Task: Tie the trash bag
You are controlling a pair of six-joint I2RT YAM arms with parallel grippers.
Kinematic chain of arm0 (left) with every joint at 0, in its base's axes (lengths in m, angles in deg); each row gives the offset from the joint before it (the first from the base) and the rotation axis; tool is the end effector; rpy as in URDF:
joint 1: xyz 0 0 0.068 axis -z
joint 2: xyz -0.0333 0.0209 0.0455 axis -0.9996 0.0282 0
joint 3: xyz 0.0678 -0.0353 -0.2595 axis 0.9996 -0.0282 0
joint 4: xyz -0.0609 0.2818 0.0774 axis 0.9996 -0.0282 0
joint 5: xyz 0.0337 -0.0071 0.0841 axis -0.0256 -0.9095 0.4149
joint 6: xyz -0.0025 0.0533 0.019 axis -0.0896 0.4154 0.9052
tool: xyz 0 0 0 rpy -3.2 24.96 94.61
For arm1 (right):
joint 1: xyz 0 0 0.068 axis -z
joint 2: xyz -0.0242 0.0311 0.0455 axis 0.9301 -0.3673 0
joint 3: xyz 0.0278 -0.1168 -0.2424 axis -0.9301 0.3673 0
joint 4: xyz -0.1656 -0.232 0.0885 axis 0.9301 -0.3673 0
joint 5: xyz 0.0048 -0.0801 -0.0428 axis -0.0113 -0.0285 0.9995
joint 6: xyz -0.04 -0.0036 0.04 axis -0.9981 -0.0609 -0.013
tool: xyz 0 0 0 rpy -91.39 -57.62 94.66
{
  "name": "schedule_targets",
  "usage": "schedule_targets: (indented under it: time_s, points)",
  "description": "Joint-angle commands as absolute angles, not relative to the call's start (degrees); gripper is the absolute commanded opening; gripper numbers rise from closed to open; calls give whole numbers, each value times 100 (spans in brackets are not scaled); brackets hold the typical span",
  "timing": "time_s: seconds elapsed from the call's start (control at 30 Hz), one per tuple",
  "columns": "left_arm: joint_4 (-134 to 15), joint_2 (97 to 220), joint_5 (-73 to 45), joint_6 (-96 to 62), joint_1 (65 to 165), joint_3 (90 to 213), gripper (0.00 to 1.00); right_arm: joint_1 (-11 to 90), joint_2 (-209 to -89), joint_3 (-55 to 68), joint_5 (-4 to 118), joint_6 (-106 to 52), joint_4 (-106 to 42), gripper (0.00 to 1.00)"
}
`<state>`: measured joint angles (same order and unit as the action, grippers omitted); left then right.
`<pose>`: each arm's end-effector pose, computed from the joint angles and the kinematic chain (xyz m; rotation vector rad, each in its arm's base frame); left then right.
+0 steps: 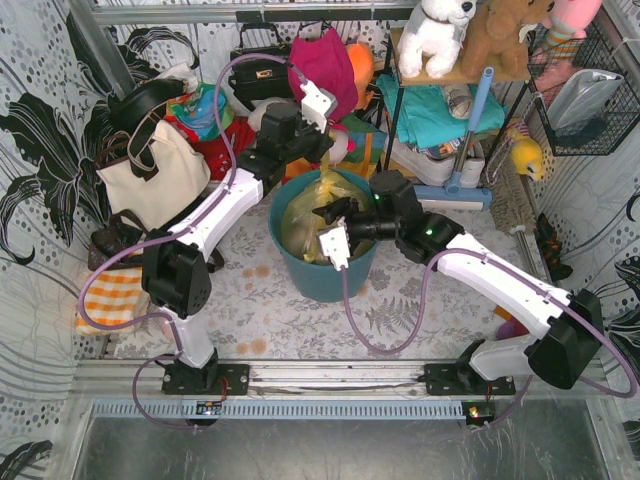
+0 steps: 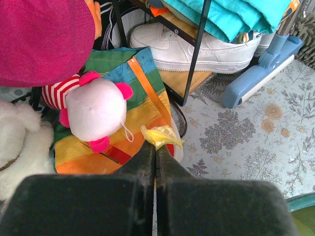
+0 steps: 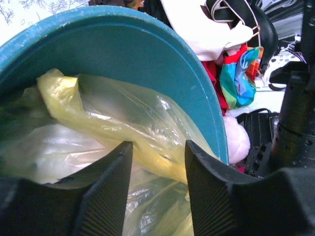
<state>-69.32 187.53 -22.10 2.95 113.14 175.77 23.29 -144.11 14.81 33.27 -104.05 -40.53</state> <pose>0.4356 -0.2130 0.3550 0.7221 1.7102 -0.4581 0.2322 0.2631 0.3518 -1.7196 0.6486 0.2148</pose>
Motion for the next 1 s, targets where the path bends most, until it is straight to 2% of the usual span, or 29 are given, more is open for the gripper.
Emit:
schedule_targets:
  time_s: [0.0, 0.27, 0.43, 0.47, 0.7, 0.83, 0.97]
  points:
    - [-6616, 18677, -2322, 259, 11319, 17590, 0, 2345, -14667, 1282, 2887, -10297, -3811, 43]
    - [-6570, 18623, -2347, 237, 11326, 17497, 0, 2345, -14733, 1326, 2841, -10126, -3489, 30]
    - [-6518, 18558, -2352, 223, 11321, 17414, 0, 2345, -14681, 1408, 2756, -9662, -3096, 2]
    - [-6503, 18533, -2350, 223, 11318, 17380, 0, 2345, -14630, 1481, 2775, -9389, -2848, 0]
    - [-6321, 18337, -2306, 163, 11325, 17153, 0, 2345, -13954, 2261, 3471, -6515, -438, 0]
    - [-6031, 18024, -2476, 138, 11330, 16843, 0, 2345, -13577, 2632, 4603, -4990, 525, 0]
    - [-5330, 17467, -2830, 136, 11334, 16096, 0, 2345, -13267, 2813, 5856, -3618, 737, 0]
